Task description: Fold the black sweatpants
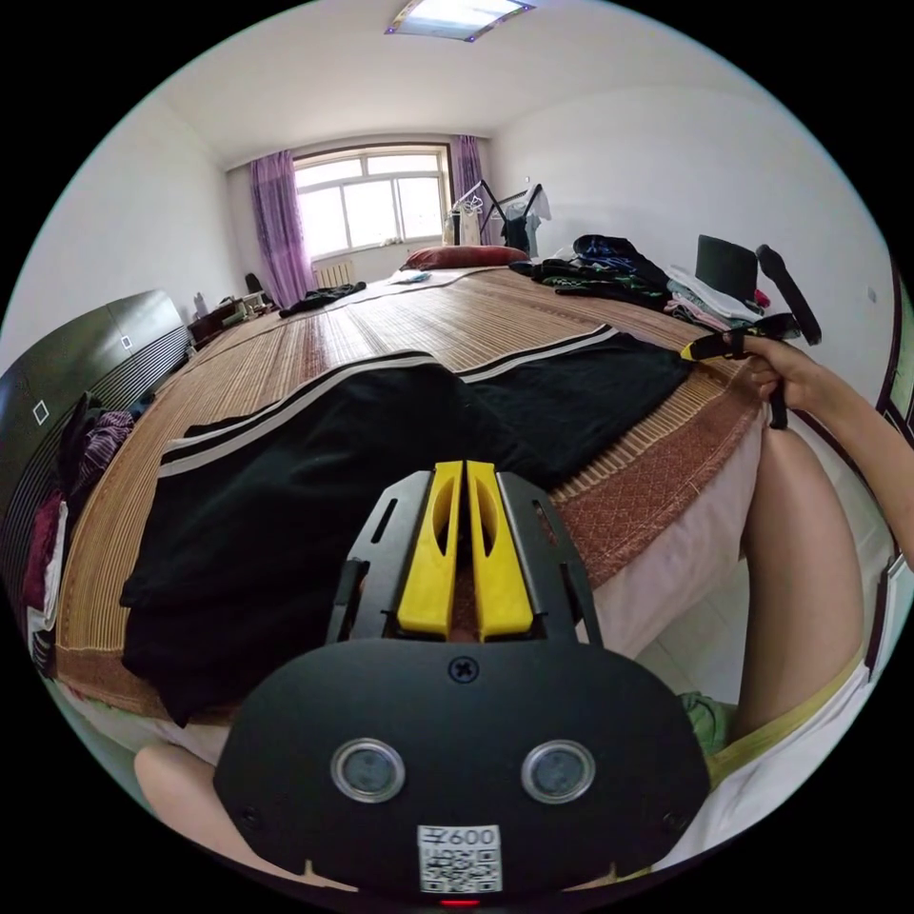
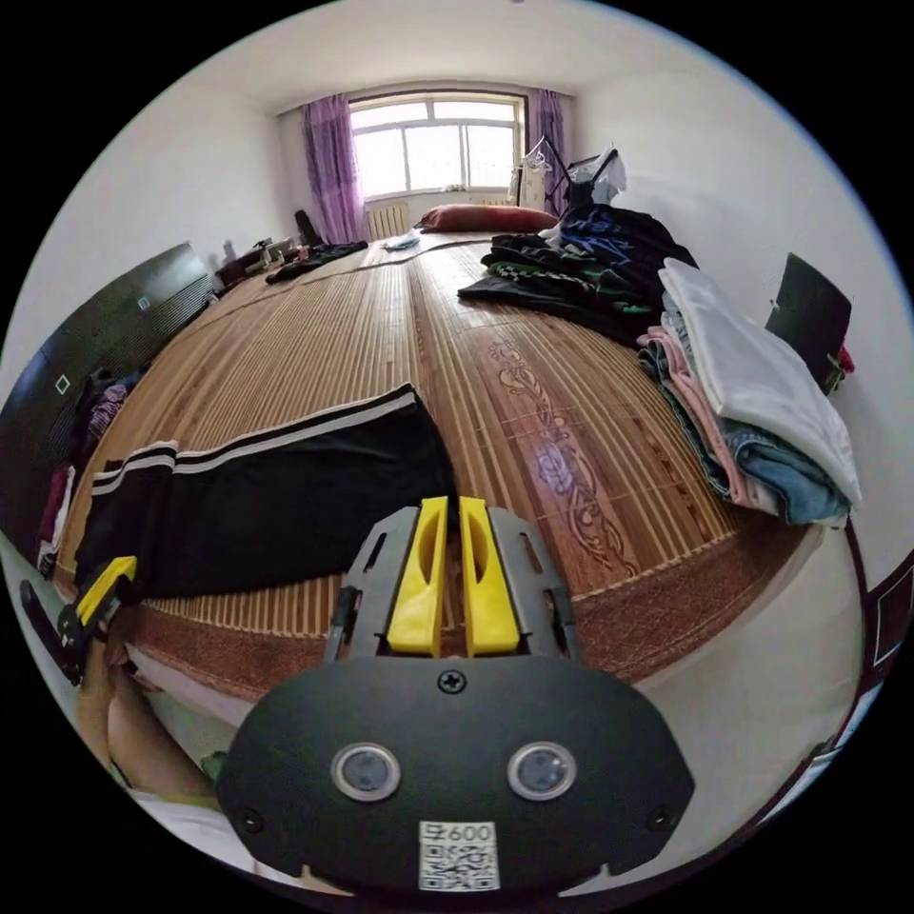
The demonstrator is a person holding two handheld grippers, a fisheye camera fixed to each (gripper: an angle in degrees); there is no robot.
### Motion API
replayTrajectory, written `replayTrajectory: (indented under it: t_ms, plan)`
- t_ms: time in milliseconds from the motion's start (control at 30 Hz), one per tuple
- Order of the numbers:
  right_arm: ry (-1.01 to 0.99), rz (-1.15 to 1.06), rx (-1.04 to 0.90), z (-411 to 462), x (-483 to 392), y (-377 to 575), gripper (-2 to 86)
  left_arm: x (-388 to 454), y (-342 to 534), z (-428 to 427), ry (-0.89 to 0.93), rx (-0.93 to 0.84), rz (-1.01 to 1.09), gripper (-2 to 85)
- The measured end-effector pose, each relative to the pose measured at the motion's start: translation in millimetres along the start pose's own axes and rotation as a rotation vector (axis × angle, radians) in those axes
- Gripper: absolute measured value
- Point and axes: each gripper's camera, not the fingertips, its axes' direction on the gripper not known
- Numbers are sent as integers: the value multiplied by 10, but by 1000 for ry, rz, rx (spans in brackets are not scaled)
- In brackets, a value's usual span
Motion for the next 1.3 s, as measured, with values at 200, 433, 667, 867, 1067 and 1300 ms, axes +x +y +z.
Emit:
replayTrajectory:
  t_ms: [200, 433, 667, 867, 1067, 1300]
  plan:
    - [-281, 161, 284, -561, 136, 199, -8, 31, -304, -538, 49, 56, -39, 5]
    - [-446, -2, 354, -1123, -803, -28, -8, -355, -279, -2038, -10, 200, -196, 2]
    - [-877, -110, 451, -1553, -2633, 56, -8, -1041, -78, -3199, 247, 256, -610, 2]
    - [-832, -378, 414, -1353, -4120, 1034, -5, -1146, -93, -4025, 174, 252, -668, 2]
    - [-462, -387, 361, -754, -3215, 1511, 39, -1308, 239, -4719, 277, 478, -844, 2]
    - [-380, -659, 100, 12, -2568, 1493, 71, -1190, -288, -4802, 369, 403, -808, 2]
